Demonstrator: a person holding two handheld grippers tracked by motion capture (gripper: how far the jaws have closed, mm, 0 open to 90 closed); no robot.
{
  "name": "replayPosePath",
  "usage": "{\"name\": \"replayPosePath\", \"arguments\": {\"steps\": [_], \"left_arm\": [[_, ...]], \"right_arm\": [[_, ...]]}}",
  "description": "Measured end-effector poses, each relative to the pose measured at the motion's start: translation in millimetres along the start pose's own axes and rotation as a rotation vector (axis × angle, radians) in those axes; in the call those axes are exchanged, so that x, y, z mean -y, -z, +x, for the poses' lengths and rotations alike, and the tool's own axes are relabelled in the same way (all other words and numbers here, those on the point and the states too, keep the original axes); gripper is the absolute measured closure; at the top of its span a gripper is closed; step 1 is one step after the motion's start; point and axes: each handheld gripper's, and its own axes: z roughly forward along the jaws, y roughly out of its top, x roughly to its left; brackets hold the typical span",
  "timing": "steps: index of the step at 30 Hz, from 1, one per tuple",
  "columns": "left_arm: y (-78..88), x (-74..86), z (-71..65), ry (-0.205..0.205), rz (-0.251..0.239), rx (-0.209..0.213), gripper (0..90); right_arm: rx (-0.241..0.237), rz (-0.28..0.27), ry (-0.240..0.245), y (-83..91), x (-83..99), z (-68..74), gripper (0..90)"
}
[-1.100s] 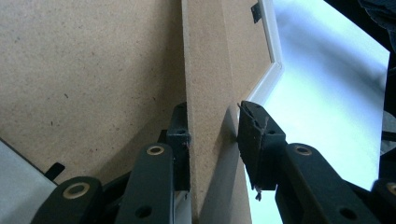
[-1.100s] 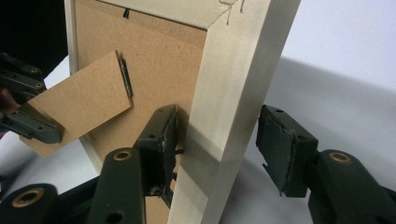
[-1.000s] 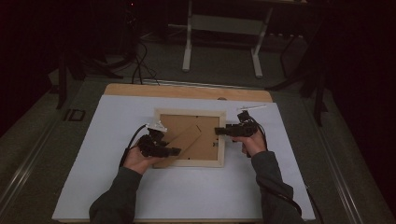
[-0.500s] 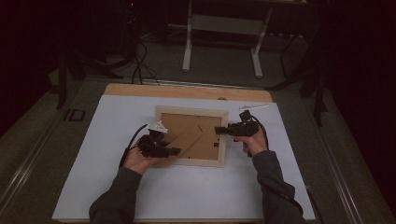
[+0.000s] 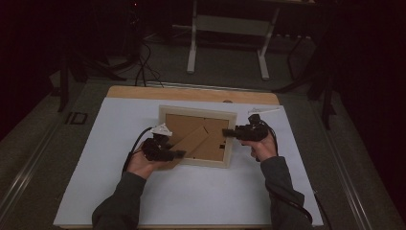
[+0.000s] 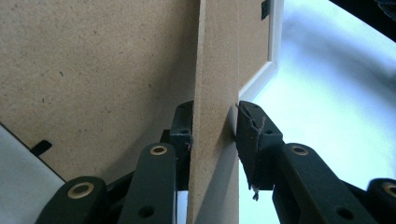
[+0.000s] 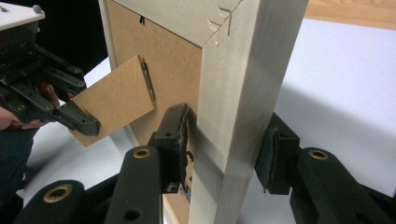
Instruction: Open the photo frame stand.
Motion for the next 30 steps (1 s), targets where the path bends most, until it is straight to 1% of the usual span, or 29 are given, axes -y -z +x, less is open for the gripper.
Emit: {"name": "replayPosePath", "arguments": {"steps": [7, 9, 11, 12, 16, 22, 25, 26, 27, 29, 30], "left_arm": [[1.9, -1.3, -2.0, -0.008, -0.03, -0.03, 71.1], [2.7, -1.6, -2.5, -0.011, -0.033, -0.029, 71.7], [3.3, -1.9, -3.5, -0.017, -0.039, -0.038, 72.3], [3.3, -1.9, -3.5, -0.017, -0.039, -0.038, 72.3], [3.0, -2.7, -5.0, -0.02, -0.05, -0.065, 72.5], [3.7, -3.3, -6.4, -0.021, -0.064, -0.091, 73.0], [5.2, -3.1, -6.2, -0.022, -0.068, -0.1, 73.1], [5.6, -3.1, -6.1, -0.024, -0.068, -0.1, 73.4], [5.6, -3.0, -6.3, -0.029, -0.066, -0.1, 73.5], [5.3, -3.1, -7.0, -0.031, -0.066, -0.104, 73.6], [5.2, -3.1, -7.1, -0.031, -0.067, -0.103, 73.6]], "right_arm": [[0.028, -0.021, 0.045, 4.6, -2.1, 6.7, 60.3], [0.042, -0.025, 0.062, 5.2, -2.5, 9.3, 60.3], [0.055, -0.036, 0.083, 5.5, -2.0, 11.3, 60.4], [0.055, -0.036, 0.083, 5.5, -2.0, 11.3, 60.4], [0.084, -0.055, 0.124, 6.4, -1.4, 16.2, 61.4], [0.122, -0.044, 0.179, 9.1, -1.7, 25.3, 64.2], [0.128, -0.04, 0.195, 9.5, -1.1, 27.6, 65.2], [0.125, -0.037, 0.225, 9.6, -0.1, 30.0, 66.3], [0.126, -0.038, 0.234, 9.4, 0.1, 30.6, 66.2], [0.126, -0.04, 0.242, 8.8, 0.2, 31.1, 65.6], [0.121, -0.041, 0.241, 8.6, 0.1, 30.9, 63.9]]}}
